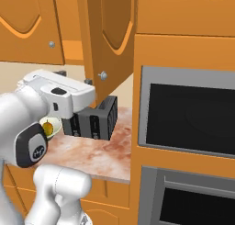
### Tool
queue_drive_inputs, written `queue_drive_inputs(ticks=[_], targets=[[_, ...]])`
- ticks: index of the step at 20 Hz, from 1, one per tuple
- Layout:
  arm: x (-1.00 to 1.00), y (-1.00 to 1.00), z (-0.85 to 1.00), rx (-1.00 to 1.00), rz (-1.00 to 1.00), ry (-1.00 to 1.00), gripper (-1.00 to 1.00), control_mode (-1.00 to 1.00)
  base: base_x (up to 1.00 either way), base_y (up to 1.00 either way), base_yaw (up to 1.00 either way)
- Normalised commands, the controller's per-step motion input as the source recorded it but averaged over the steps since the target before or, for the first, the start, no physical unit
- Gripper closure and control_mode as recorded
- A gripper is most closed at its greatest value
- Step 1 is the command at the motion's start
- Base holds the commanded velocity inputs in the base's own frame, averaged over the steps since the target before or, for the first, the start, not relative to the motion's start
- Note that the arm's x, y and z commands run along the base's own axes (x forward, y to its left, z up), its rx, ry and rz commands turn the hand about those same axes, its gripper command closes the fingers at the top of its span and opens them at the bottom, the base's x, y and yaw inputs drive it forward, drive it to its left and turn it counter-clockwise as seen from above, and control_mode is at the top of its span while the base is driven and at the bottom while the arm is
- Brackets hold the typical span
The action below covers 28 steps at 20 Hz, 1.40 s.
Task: Open the cabinet. Pick the mango and pear from the cabinet and place them into the bowl. Then close the cabinet.
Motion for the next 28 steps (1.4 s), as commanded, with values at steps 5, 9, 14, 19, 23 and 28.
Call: queue_drive_inputs(ticks=[5,9,14,19,23,28], targets=[[0.53,0.0,-0.17,0.0,0.04,0.0,-1.0,-1.0,0.0,0.0,0.0],[0.54,-0.11,-0.18,0.0,0.12,0.0,-1.0,-1.0,0.0,0.0,0.0],[0.32,-0.34,-0.11,0.03,0.23,0.0,-1.0,-1.0,0.0,0.0,0.0],[0.55,-0.26,-0.16,0.01,0.24,0.01,-1.0,-1.0,0.0,0.0,0.0],[1.0,0.31,-0.51,0.01,0.44,0.0,-1.0,-1.0,0.0,0.0,0.0],[1.0,0.8,-0.8,0.0,0.32,-0.07,-1.0,-1.0,0.0,0.0,0.0]])
